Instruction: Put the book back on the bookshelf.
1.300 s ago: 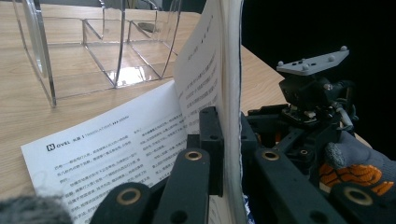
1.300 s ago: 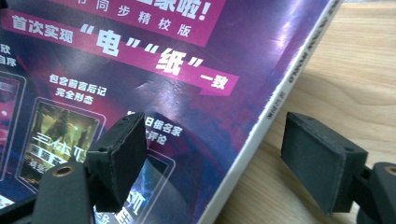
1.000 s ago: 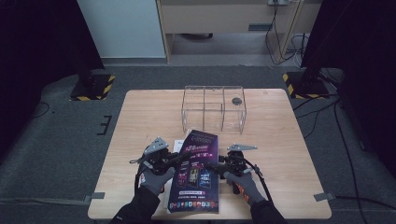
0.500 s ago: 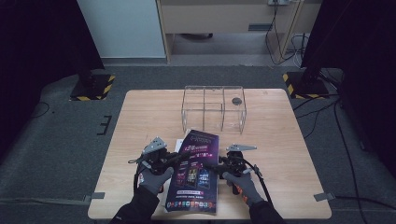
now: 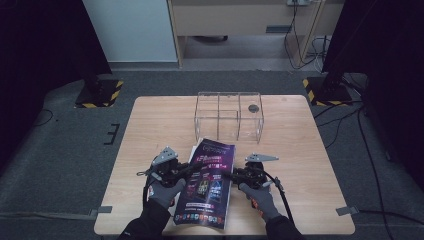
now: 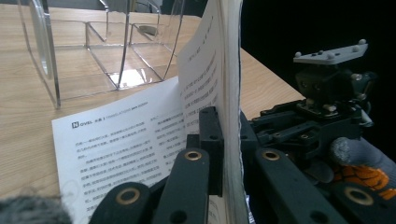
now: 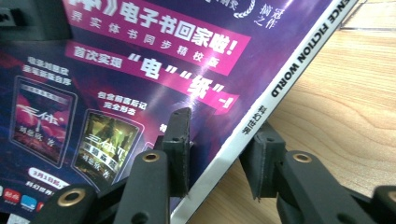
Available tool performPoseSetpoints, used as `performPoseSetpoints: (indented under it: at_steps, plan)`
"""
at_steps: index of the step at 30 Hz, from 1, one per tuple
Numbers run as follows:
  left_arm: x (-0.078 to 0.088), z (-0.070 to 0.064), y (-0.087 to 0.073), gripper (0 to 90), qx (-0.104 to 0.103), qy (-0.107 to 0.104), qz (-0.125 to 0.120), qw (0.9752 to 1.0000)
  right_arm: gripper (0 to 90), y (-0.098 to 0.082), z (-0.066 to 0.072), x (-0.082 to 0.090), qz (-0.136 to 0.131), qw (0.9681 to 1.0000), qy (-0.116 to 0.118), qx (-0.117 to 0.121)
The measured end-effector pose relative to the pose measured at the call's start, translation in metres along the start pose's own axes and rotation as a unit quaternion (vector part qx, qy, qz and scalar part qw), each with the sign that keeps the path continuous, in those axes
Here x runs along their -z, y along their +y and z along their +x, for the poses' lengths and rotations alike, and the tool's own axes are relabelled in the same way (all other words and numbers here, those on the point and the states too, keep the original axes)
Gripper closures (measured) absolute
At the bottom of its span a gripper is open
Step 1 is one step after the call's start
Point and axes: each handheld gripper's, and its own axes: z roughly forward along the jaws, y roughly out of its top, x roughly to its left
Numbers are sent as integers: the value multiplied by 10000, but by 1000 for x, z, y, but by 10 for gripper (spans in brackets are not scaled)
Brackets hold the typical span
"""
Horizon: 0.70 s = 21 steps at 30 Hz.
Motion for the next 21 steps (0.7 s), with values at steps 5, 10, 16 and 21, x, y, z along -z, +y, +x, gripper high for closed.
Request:
performPoseSetpoints:
  at_steps: [5, 10, 16, 21]
  plan:
    - [0, 2, -1, 862, 29, 81, 31, 10000, 683, 1, 2, 2, 5, 10000, 5, 46]
    - [0, 4, -1, 859, 60, 118, -2, 9999, 696, 3, 4, 5, -12, 9999, -31, 138]
    - [2, 3, 1, 859, 18, 178, -106, 9998, 719, 12, 7, 13, -112, 9993, -102, 353]
    - [0, -1, 6, 858, -35, 196, -206, 9996, 739, 27, 9, 24, -156, 9977, -226, 614]
